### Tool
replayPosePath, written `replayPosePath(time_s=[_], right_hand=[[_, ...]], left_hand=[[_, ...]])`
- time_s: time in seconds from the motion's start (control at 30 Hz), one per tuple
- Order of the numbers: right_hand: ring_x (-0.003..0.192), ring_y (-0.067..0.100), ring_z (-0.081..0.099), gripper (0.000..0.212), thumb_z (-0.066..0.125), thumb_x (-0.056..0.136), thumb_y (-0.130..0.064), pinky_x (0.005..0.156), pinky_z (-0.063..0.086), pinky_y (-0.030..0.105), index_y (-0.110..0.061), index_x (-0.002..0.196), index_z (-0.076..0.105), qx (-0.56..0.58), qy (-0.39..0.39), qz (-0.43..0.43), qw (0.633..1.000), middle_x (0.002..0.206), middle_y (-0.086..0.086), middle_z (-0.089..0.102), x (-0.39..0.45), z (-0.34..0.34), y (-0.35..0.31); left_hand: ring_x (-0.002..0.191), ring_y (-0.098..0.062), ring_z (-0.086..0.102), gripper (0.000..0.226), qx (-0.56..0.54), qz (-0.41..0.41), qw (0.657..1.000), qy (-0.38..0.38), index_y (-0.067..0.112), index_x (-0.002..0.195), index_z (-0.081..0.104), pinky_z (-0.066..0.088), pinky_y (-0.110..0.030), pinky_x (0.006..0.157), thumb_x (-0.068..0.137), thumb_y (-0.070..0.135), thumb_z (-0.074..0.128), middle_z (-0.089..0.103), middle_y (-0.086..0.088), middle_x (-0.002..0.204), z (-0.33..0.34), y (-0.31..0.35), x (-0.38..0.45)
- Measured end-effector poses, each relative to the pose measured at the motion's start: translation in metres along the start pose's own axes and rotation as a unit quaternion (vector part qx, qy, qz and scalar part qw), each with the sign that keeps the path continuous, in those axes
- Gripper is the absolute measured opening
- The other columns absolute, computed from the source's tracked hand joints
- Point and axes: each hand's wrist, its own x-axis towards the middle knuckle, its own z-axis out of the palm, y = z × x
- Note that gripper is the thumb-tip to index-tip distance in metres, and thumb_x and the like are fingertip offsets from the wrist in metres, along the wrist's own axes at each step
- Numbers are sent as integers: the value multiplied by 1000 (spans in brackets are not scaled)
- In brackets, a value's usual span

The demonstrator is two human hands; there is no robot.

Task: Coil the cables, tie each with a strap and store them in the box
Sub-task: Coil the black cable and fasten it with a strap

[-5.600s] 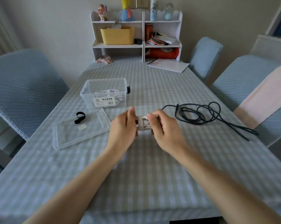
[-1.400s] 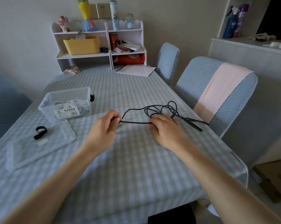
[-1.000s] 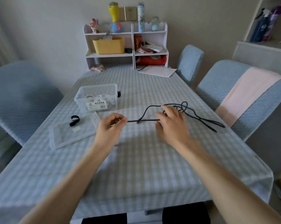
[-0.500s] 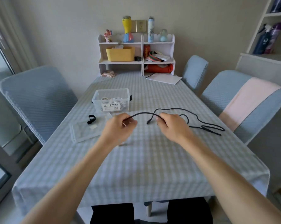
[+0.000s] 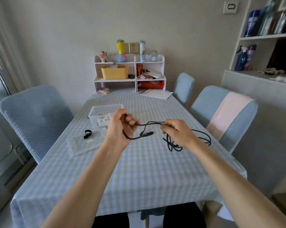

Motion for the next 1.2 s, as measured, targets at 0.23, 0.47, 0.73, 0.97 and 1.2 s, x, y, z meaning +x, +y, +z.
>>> replayPosePath(time_s=[0.23,0.47,0.73,0.97,1.2], right_hand=[[86,15,62,3,66,88,-20,77,54,38,-18,90,67,-177,8,-67,982,95,-4,63,12,15,14],[114,22,50,30,59,87,-16,86,43,34,-18,117,60,-290,21,9,957,123,-1,50,52,27,61],[147,26,24,58,44,96,-22,113,31,43,-24,153,31,-259,-145,89,951,159,3,29,108,27,77],[85,30,54,22,38,101,-25,69,32,35,-12,87,49,-291,-89,59,951,87,5,54,81,46,70],[75,34,55,24,40,99,-23,63,35,35,-10,81,48,-247,-53,80,964,79,10,58,-25,63,16]], left_hand=[[50,-16,37,11,510,28,856,82,12,85,54,31,-24,42,86,11,64,49,-3,70,-14,-22,45],[101,-23,59,40,810,-16,586,19,19,110,65,44,-28,77,82,46,74,57,3,104,-52,-49,111],[95,-11,59,12,768,122,625,-72,24,98,74,43,-26,83,90,18,67,67,1,100,-70,-81,133],[49,-5,42,18,516,73,853,-23,13,87,75,31,-15,45,97,11,60,63,4,63,-66,-49,89],[45,-11,30,22,528,63,846,-32,6,78,70,24,-20,44,96,16,62,41,4,49,-67,-33,3]])
